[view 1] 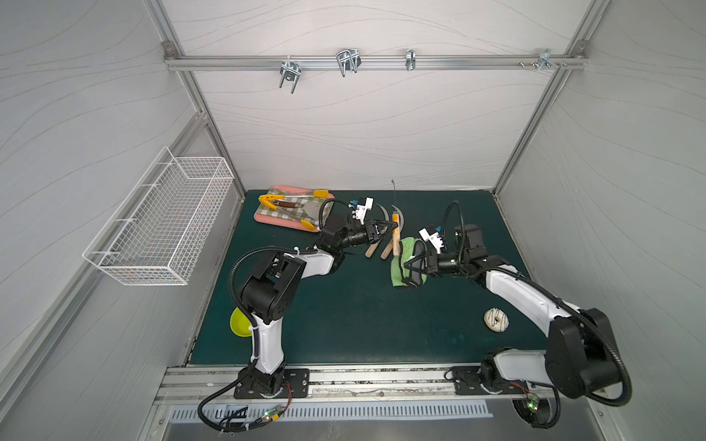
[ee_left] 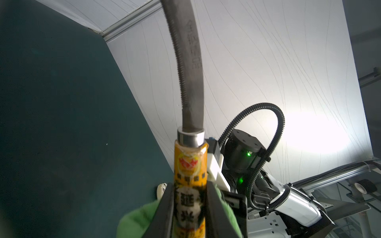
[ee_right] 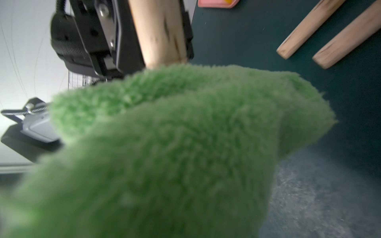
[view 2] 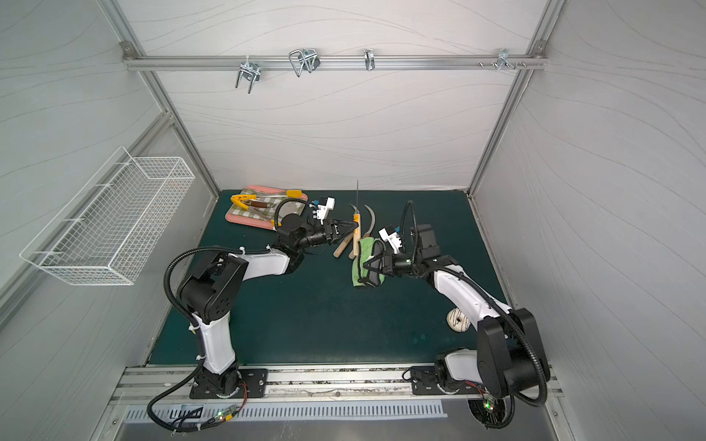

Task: Wipe small sickles with rags
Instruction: Wipe the small sickle.

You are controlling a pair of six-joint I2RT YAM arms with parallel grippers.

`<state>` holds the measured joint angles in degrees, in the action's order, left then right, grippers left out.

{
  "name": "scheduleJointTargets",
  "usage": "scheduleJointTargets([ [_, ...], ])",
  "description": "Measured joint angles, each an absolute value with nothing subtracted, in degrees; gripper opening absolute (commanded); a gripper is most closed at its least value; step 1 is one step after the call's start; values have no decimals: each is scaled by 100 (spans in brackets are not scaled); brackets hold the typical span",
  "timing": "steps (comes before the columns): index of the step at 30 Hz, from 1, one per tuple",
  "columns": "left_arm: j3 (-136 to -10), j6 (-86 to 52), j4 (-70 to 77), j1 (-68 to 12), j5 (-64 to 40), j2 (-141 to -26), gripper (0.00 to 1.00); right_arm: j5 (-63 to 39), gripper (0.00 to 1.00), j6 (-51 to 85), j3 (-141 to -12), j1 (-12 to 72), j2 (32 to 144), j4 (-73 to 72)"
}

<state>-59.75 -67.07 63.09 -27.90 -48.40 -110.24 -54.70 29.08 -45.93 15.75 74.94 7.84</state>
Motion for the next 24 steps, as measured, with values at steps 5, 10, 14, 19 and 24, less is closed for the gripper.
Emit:
scheduleJointTargets([
  [5,-5594,-6772,6466,-2794,-4834,-10932,0,-5395,8,2891,-5203,1059,7568,1052],
  [10,-5275,-6777,6475,-2880,-4836,-10842,0,-5454,8,2823,-6292,1090,8167,1083],
  [14,-5256,-6779,6517,-2998,-4834,-10805,0,-5419,9,2598,-6910,1293,8764,1264],
  [19,-5249,-6794,6582,-3085,-4825,-10803,0,-5304,9,2342,-7159,1649,9074,1553],
  [24,-5249,-6796,6578,-3076,-4825,-10803,0,-5297,9,2268,-7100,1726,9067,1498],
])
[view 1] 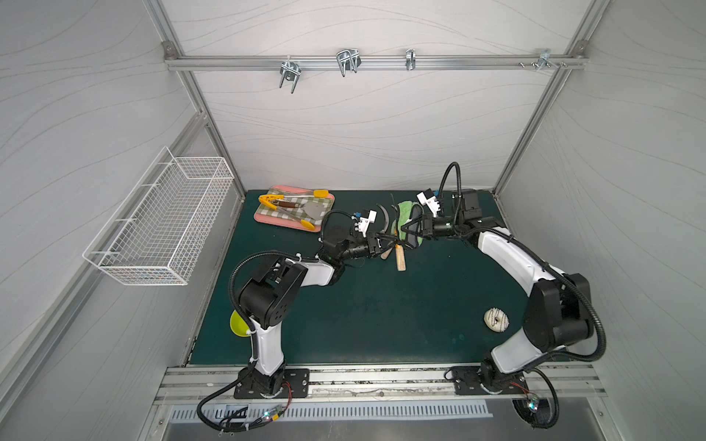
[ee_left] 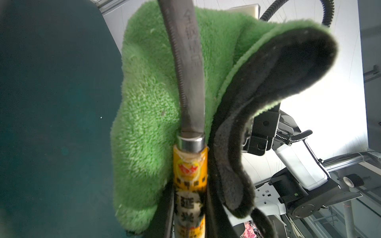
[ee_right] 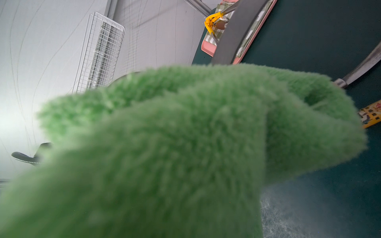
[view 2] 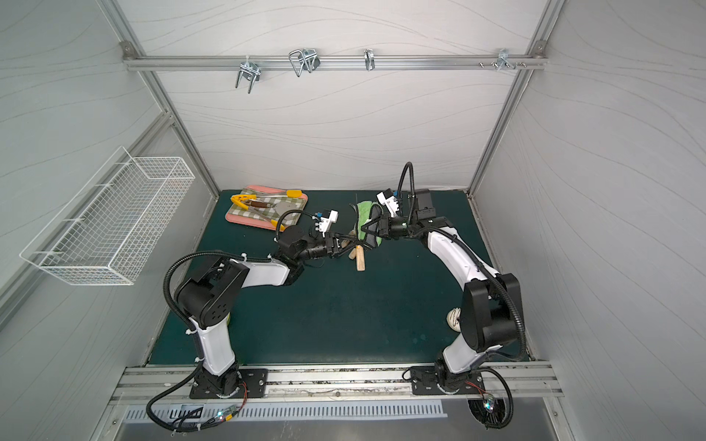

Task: Wipe small sickles with rags
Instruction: Wipe the small sickle.

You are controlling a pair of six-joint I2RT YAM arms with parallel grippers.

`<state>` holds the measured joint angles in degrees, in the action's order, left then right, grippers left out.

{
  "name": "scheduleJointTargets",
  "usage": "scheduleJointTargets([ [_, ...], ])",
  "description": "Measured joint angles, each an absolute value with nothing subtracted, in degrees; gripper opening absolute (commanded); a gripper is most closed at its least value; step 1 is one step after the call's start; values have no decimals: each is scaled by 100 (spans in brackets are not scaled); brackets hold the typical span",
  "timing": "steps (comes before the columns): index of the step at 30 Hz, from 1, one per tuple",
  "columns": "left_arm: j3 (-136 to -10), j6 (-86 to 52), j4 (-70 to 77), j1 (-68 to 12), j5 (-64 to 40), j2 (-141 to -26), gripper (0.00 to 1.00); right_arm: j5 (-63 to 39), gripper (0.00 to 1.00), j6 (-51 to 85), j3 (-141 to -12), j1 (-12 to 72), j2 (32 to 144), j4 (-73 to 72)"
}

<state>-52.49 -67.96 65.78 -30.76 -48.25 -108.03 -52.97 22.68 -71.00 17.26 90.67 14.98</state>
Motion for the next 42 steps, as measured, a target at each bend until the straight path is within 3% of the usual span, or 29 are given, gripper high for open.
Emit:
scheduleJointTargets([
  [14,-5253,-6783,6106,-2969,-4932,-10927,0,-4950,8,2456,-5789,2053,8486,631],
  [27,-5474,-6687,6093,-2912,-4711,-11019,0,-5365,8,2687,-4899,2508,7985,607],
  [35,-5474,-6711,6462,-2919,-4709,-11019,0,-5113,9,2687,-4471,2123,7153,1476],
  [42,-5181,-6661,6504,-2919,-4716,-10938,0,-3717,10,2143,-5249,1824,6794,3094],
])
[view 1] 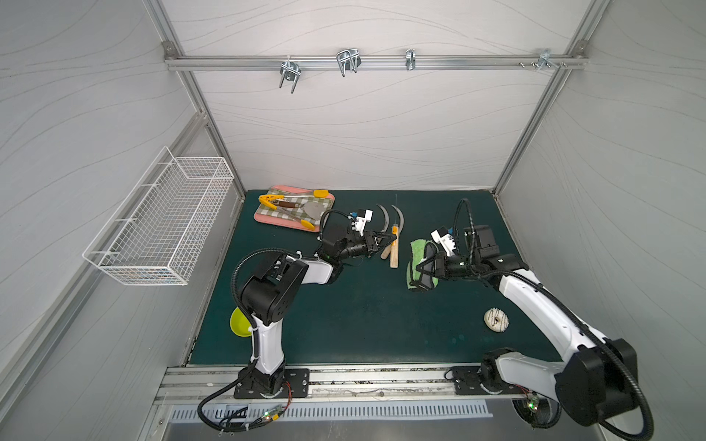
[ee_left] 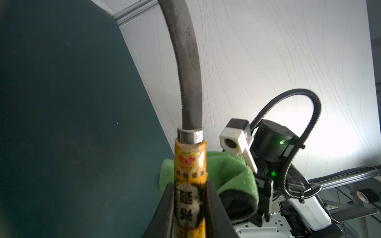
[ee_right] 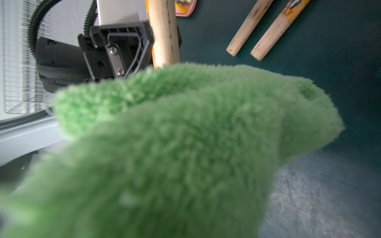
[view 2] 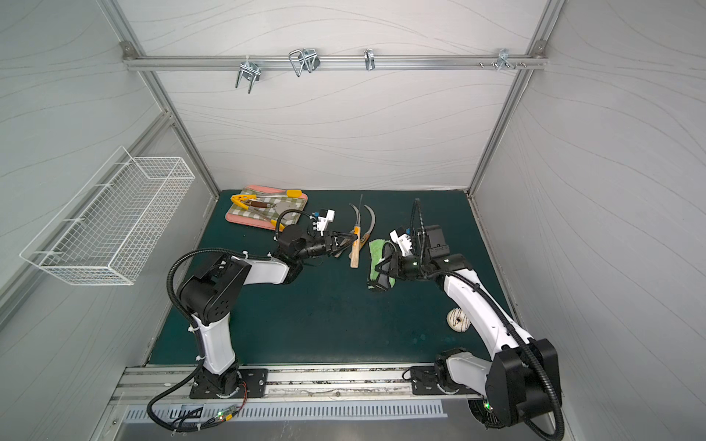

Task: Wipe small sickles with rags
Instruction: Wipe the small sickle, then place the rag at the center of the board.

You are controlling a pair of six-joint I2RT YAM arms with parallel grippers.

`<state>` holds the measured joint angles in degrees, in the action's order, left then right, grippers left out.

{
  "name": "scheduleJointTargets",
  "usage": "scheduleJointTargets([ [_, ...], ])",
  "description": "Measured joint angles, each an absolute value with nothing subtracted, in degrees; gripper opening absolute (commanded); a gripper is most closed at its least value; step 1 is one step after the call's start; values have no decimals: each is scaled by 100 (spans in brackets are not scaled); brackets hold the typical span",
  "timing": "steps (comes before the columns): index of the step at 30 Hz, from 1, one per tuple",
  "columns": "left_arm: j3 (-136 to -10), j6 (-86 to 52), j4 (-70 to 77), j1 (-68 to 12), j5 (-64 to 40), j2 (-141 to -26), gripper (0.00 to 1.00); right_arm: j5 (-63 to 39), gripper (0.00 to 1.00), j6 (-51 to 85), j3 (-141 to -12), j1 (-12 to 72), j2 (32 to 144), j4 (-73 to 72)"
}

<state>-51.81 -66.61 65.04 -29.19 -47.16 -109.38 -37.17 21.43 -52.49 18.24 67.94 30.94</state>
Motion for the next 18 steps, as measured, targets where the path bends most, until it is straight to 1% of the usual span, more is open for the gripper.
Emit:
scheduleJointTargets([
  [3,-5019,-6637,6501,-2919,-4716,-10875,0,-3124,10,1938,-5570,1833,7072,3518],
  [8,-4729,-6569,6504,-2919,-4716,-10711,0,-2104,12,1719,-5688,1911,7780,3935],
  [13,-4560,-6508,6506,-2919,-4718,-10597,0,-1402,14,1640,-5734,2272,8604,4064],
  [16,-4484,-6475,6504,-2919,-4716,-10549,0,-1264,21,1653,-5833,2523,9037,4056],
  [18,-4442,-6462,6504,-2919,-4716,-10538,0,-1271,30,1675,-5909,2641,9227,4027],
])
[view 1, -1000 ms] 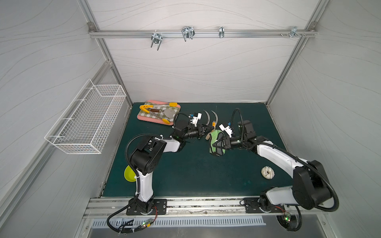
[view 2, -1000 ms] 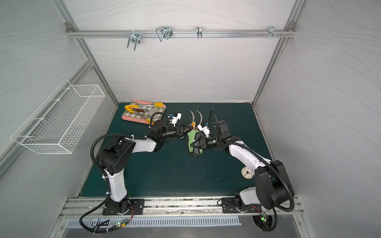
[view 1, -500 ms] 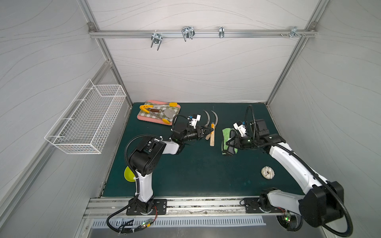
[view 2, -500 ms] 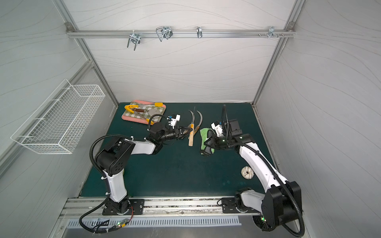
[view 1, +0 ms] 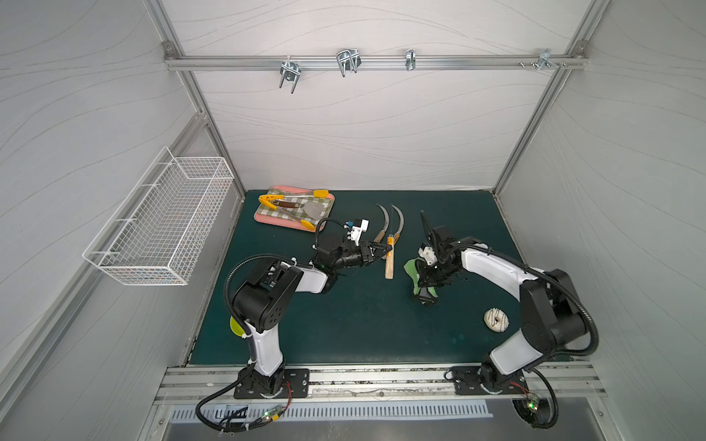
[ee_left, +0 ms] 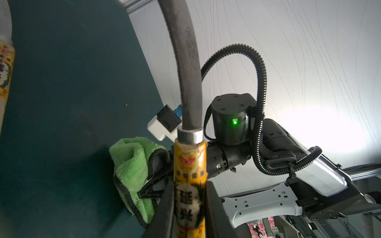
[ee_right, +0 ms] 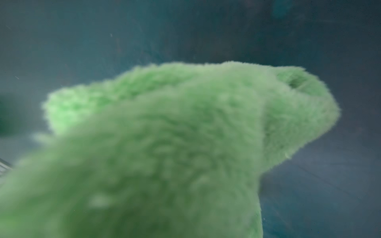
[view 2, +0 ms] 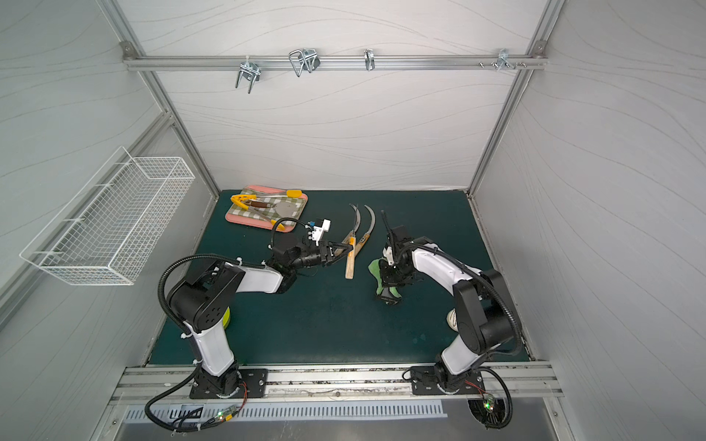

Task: Wipe small sickles with rags
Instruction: Place the rag at the center of the board, then adjust the small sickle.

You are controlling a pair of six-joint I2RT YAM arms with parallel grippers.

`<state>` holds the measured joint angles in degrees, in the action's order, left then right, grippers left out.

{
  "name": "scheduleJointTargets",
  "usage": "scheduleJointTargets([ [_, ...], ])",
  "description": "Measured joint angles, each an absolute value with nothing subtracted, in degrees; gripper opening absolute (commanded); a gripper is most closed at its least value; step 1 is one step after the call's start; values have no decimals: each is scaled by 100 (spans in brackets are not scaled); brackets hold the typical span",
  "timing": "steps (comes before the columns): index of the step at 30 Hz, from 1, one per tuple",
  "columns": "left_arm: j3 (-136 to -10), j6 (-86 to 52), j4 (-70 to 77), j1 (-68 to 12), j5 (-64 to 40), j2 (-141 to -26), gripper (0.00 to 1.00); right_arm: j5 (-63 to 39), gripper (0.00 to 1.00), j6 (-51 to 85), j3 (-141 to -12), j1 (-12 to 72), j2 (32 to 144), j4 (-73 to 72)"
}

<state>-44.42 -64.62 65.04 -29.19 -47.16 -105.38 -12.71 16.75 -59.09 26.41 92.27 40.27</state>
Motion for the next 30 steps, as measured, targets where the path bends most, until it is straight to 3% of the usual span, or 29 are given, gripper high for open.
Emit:
scheduleJointTargets([
  [3,-4381,-6445,6504,-2919,-4716,-10536,0,-1330,47,1728,-5970,2749,9341,3922],
  [9,-4335,-6423,6504,-2910,-4716,-10536,0,-1527,63,1717,-5972,2805,9301,3800],
  [22,-4320,-6490,6600,-2886,-4724,-10536,0,-1896,65,1883,-5881,2749,7579,3795],
  [30,-4191,-6514,6746,-2919,-4757,-10468,0,-2856,59,2392,-5990,2574,7758,3030],
])
